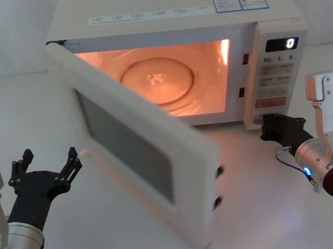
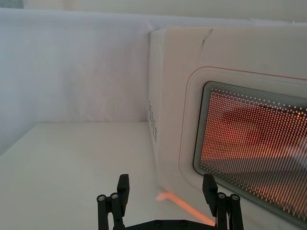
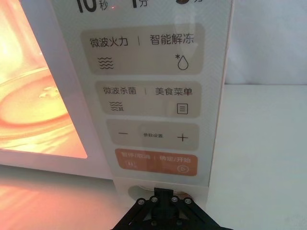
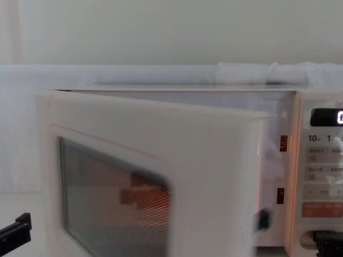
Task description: Press the button to open the microwave door with one hand; close the microwave door with the other hand.
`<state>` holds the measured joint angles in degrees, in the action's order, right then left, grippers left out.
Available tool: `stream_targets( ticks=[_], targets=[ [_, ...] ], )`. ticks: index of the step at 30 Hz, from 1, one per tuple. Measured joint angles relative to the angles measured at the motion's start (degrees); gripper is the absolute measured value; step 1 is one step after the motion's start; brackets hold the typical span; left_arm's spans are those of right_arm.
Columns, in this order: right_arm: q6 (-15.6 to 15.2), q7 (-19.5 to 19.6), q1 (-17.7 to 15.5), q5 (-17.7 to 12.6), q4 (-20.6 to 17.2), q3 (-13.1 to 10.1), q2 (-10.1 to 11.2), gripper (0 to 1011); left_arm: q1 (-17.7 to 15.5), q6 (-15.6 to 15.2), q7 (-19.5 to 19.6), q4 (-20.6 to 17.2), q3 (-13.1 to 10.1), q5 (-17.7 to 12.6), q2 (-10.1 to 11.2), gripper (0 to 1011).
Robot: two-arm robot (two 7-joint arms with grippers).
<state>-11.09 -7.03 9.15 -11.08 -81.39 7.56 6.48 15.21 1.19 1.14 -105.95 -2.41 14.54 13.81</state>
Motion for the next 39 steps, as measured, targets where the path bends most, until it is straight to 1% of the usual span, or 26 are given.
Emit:
stream_targets(
  ticks=[12,30,34,36,37,39],
  targets=[
    [-1.2,0.4,-3.1,0.1,-4.0,-0.7,0.5,0,0.0,0.0,0.0,0.0,0.0,0.0,0.0,1001],
    [-2.5,-0.4,-5.2,-0.4,-6.7,-0.8,1.1,0,0.0,0.0,0.0,0.0,0.0,0.0,0.0,1001],
    [-3.1,-0.6,-6.3,-0.7,-8.6,-0.7,1.3,0,0.0,0.0,0.0,0.0,0.0,0.0,0.0,1001],
    [-3.3,-0.6,-7.0,-0.9,-10.1,-0.7,1.5,0,0.0,0.0,0.0,0.0,0.0,0.0,0.0,1001],
    [-3.5,-0.6,-7.7,-0.9,-11.4,-0.8,1.7,0,0.0,0.0,0.0,0.0,0.0,0.0,0.0,1001],
    [-3.6,-0.6,-8.3,-1.0,-12.6,-1.0,1.9,0,0.0,0.0,0.0,0.0,0.0,0.0,0.0,1001]
  ],
)
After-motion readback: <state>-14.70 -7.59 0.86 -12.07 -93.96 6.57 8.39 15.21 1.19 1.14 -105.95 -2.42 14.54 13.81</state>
